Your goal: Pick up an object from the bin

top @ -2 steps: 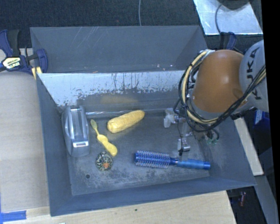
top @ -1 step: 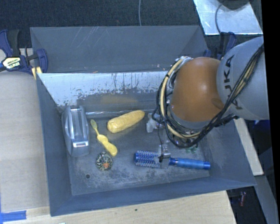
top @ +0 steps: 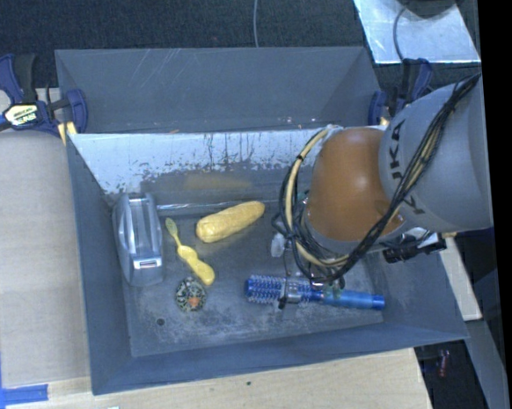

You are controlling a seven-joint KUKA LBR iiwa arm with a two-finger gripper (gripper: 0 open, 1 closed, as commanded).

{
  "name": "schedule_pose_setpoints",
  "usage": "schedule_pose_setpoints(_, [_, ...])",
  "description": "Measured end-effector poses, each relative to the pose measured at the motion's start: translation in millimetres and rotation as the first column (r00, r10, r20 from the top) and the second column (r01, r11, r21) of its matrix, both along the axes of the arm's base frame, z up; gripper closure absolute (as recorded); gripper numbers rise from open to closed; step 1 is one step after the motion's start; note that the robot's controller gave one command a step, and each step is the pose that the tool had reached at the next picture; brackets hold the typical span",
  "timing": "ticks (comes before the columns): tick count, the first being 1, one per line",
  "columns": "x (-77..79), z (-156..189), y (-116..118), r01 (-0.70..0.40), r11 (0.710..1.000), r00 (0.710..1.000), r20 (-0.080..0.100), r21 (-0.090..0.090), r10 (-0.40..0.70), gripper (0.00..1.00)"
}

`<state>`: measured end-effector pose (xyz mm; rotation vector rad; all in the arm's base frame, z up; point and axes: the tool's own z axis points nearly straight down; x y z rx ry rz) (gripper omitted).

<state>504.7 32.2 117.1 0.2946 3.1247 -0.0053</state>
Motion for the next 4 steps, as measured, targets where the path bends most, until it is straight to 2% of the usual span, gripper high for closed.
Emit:
schedule_pose_setpoints(1, [-0.5, -42.2, -21.3, 0.104, 0.995, 0.994, 0.014, 0.002, -0.104, 0.0])
schedule_pose_setpoints(2, [-10.8, -47.6, -18.4, 0.203, 0.979, 0.979, 0.008, 0.003, -0.203, 1.0])
schedule_pose_setpoints(3, [-10.8, -47.6, -18.3, 0.203, 0.979, 0.979, 0.008, 0.003, -0.203, 1.0])
schedule_pose_setpoints(4, [-14.0, -31.7, -18.8, 0.203, 0.979, 0.979, -0.002, 0.001, -0.203, 1.0])
